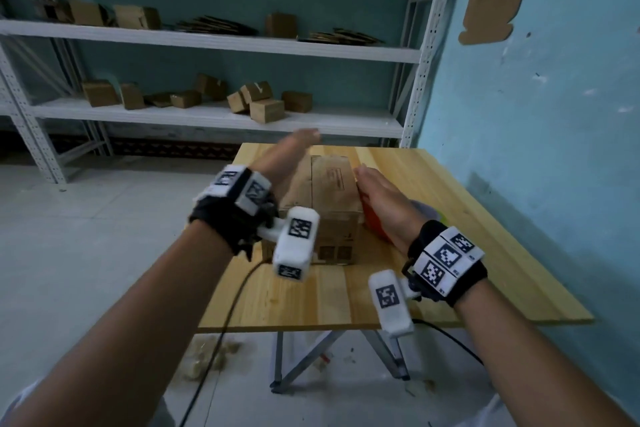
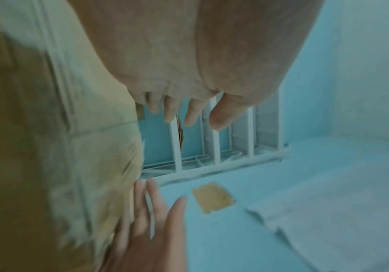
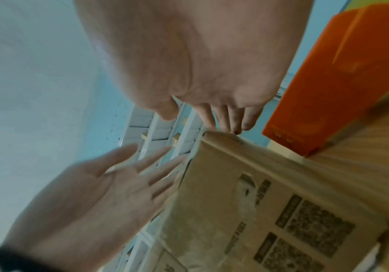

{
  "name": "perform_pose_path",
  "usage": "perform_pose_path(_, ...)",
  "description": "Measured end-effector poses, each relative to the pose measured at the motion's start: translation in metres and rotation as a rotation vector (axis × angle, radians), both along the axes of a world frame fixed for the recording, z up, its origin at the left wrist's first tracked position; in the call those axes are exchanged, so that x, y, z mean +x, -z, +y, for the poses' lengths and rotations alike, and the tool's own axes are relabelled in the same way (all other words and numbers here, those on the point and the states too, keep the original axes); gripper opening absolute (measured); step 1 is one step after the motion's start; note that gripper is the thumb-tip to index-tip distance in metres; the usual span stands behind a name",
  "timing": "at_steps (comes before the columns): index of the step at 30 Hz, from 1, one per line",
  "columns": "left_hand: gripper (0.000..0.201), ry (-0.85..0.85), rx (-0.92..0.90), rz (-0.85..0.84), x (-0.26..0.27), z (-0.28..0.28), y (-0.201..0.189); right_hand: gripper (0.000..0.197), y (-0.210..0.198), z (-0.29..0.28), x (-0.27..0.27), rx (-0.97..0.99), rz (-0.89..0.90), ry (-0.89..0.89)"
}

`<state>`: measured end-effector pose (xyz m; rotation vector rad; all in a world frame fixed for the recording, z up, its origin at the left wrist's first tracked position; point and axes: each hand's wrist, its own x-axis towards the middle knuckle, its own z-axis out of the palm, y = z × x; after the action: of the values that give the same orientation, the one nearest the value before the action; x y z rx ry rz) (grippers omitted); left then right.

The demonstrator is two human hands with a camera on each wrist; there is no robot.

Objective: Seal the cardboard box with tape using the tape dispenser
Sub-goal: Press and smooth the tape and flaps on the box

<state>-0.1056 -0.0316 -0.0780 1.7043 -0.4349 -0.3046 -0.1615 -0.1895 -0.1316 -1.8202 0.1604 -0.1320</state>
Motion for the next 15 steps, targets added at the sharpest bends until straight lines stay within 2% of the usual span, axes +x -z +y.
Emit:
perform_pose_path(2, 0.048, -0.031, -0.148, 0.032, 0.007, 0.029, 0.001, 0.027, -0.001, 0.0, 0.002, 0.046, -0.024, 0.024)
perform_pose_path(6, 0.047, -0.115, -0.365, 0.11, 0.014, 0.068, 0.023, 0.047, -0.006, 0.004, 0.003, 0.105, -0.089, 0.052)
perform_pose_path(11, 0.05, -0.19, -0.419, 0.205, 0.007, 0.063, 0.048, 0.056, -0.008, 0.011, 0.001, 0.212, -0.082, 0.038)
perform_pose_path(15, 0.05, -0.166, -0.381, 0.189, 0.002, 0.051, 0.046, 0.043, -0.016, 0.025, 0.002, 0.2, -0.107, 0.052)
